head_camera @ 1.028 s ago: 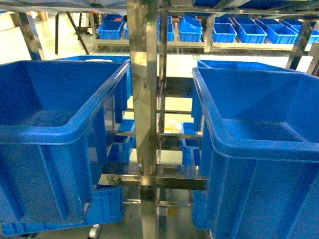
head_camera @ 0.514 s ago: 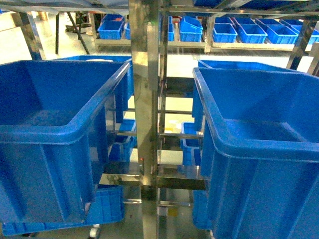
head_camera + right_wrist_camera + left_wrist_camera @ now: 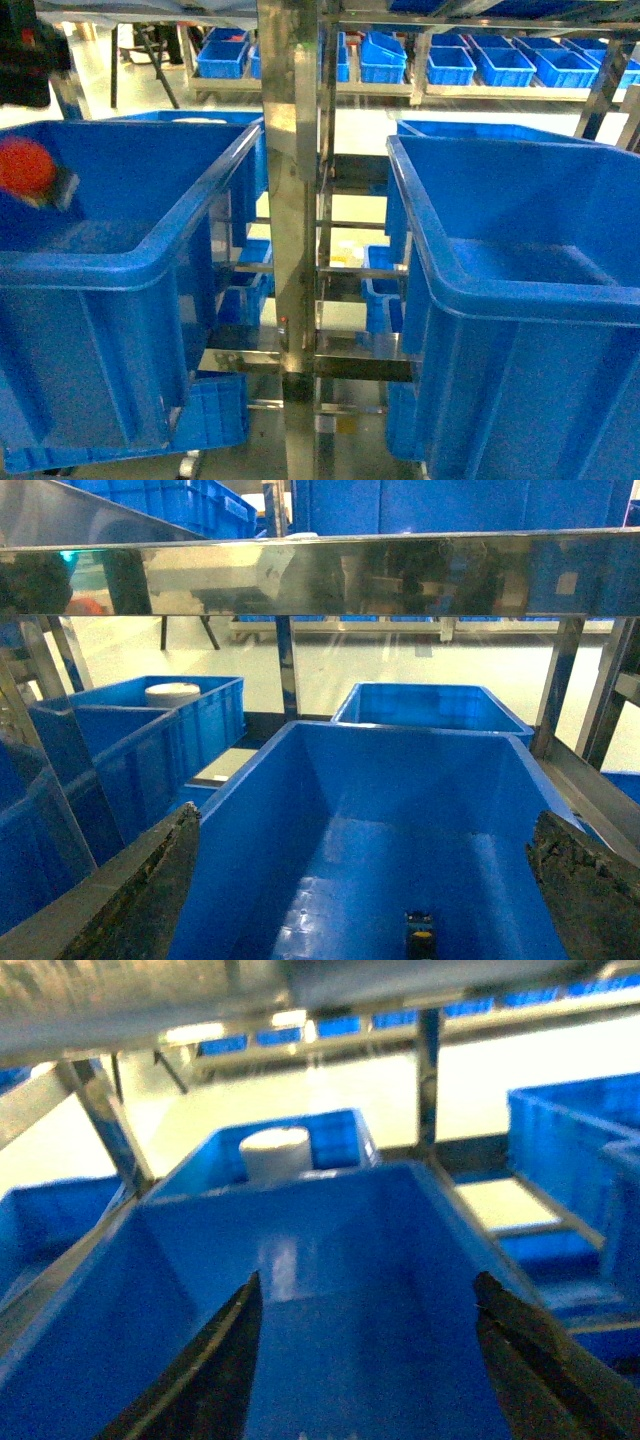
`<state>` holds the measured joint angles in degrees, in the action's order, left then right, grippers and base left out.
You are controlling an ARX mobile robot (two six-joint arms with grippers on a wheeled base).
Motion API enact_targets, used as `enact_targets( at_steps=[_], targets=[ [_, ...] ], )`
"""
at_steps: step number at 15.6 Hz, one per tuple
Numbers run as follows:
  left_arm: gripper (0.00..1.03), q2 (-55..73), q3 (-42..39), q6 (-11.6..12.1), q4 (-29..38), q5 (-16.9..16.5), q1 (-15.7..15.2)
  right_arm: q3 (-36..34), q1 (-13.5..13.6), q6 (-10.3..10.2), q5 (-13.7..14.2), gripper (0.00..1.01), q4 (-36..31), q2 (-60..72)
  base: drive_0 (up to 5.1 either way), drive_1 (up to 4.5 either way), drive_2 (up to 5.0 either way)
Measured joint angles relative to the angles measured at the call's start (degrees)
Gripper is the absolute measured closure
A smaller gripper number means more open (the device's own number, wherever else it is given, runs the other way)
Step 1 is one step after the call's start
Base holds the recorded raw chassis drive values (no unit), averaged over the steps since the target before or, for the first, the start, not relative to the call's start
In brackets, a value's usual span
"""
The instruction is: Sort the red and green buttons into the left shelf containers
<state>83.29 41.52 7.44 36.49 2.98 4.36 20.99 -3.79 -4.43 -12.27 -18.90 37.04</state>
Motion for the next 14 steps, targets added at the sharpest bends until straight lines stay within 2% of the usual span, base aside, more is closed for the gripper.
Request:
enact_targets(
  at_steps=[2,4,5,6,8,11,12,13,14],
  targets=[
    [0.18,-10.84,-4.94,-1.73,-4.66,-3.65,0.44,0.00,0.00,0.00,0.00,0.03,-0.11,-0.04,0.0,0.00,0.0],
    [0.03,-22.67,-9.70,-3.26,-15.45,-7.39,-0.17,0.00,0.00,0.00,0.00,0.03,-0.04,-0.02,0.0,0.00,0.0],
    [0.06,-30.38,-10.03,-4.04,-22.08,-7.87,-0.44,0.00,0.00,0.00,0.00,0.03,-0.02,-0.02,0.0,0.00,0.0],
    [0.05,-35.58,-10.01,-4.22,-24.81,-7.80,-0.44,0.00,0.00,-0.02,0.00,0.03,-0.02,-0.02,0.0,0.00,0.0],
    [0.05,-39.43,-9.18,-4.39,-24.98,-8.15,-0.17,0.00,0.00,0.00,0.00,0.03,-0.02,-0.02,0.0,0.00,0.0],
    [0.05,-37.07,-9.46,-4.44,-26.14,-8.11,-0.15,0.00,0.00,0.00,0.00,0.03,0.00,-0.02,0.0,0.00,0.0],
    [0.05,-36.89,-9.73,-4.44,-26.18,-8.13,-0.17,0.24,1.22,0.76,3.21,0.07,2.36,-0.50,0.0,0.00,0.0],
    [0.12,-38.03,-11.19,-5.33,-21.75,-3.45,0.90,-1.40,3.58,2.27,9.68,0.20,3.15,-2.05,0.0,0.00,0.0],
    [0.23,-40.46,-13.77,-5.99,-19.34,0.42,0.79,-3.65,3.89,3.06,10.97,0.31,2.56,-3.85,0.0,0.00,0.0]
  ],
)
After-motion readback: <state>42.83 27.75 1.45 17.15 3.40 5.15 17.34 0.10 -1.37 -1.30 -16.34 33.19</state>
